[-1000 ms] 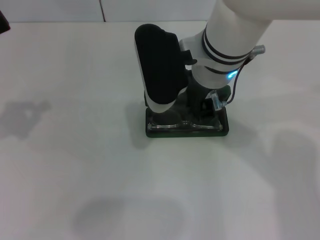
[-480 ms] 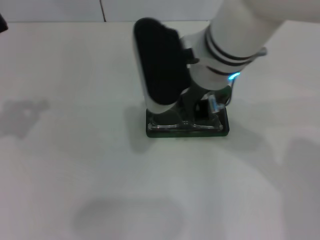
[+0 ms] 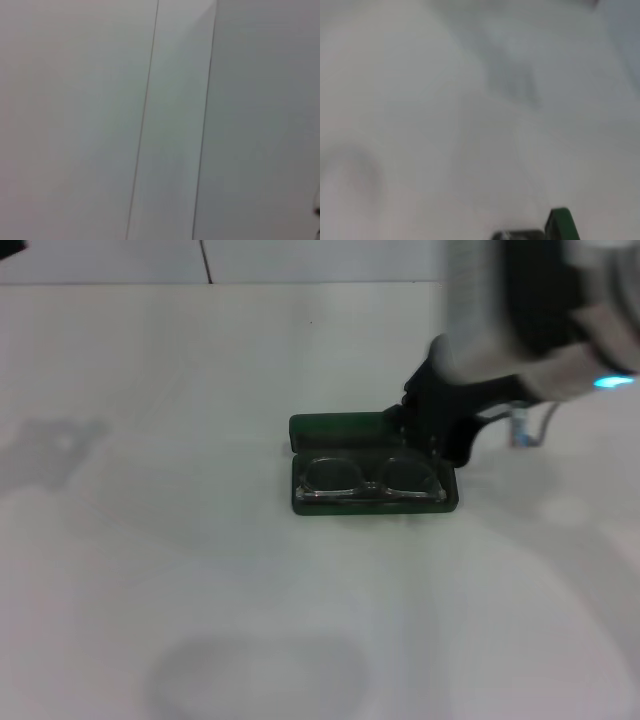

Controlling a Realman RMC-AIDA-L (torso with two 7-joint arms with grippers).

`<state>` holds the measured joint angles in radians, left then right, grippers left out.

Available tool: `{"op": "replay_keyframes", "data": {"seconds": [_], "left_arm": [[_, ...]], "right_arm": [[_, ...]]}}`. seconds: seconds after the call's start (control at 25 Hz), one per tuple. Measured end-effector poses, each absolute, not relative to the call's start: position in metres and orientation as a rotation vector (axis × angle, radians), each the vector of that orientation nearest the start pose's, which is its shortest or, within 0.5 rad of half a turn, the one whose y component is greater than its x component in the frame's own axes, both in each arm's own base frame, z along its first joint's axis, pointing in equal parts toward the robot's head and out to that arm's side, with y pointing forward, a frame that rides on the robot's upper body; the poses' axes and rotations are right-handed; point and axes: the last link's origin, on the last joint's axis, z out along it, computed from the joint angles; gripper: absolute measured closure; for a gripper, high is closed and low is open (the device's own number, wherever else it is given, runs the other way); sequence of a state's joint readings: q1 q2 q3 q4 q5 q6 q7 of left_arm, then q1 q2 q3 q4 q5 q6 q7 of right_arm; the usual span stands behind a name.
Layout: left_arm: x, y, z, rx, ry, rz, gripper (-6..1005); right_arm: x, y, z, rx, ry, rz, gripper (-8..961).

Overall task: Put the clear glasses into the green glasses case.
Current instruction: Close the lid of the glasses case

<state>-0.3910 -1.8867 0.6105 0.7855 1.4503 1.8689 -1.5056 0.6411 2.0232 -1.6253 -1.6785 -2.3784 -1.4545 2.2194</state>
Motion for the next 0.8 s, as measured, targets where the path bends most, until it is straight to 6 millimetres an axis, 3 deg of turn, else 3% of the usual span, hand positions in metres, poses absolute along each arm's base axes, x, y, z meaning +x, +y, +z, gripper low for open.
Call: {"op": "replay_keyframes", "data": {"seconds": [0.2, 0.36, 0.44, 0.52, 0.56, 0.6, 0.72, 0.8], "left_arm": [[-0.244, 0.322, 0.141, -2.473, -0.427, -1.214, 955], [-0.227, 0.334, 0.129, -2.564, -0.446, -1.191, 940], [-0.222, 0.337, 0.124, -2.590, -0.444, -1.181, 897], [-0.201, 0.351, 0.102, -2.687, -0.438, -1.129, 853], [-0.201, 0.351, 0.102, -2.687, -0.438, -1.129, 832], [-0.177, 0.369, 0.072, -2.805, -0.456, -0.991, 810], [-0.160, 0.382, 0.048, -2.878, -0.466, -0.844, 809], [-0.149, 0.390, 0.028, -2.922, -0.461, -0.708, 808]], "right_arm": [[0.097, 0.311, 0.048, -2.799, -0.084, 0.252, 843], [0.136, 0.305, 0.085, -2.685, 0.038, 0.428, 841], [0.167, 0.303, 0.104, -2.606, 0.142, 0.488, 840], [0.200, 0.300, 0.124, -2.536, 0.239, 0.558, 839], [0.217, 0.297, 0.133, -2.497, 0.284, 0.596, 838], [0.230, 0.294, 0.139, -2.470, 0.311, 0.635, 838], [0.272, 0.280, 0.155, -2.341, 0.385, 0.757, 834], [0.286, 0.275, 0.159, -2.281, 0.412, 0.790, 832]]}}
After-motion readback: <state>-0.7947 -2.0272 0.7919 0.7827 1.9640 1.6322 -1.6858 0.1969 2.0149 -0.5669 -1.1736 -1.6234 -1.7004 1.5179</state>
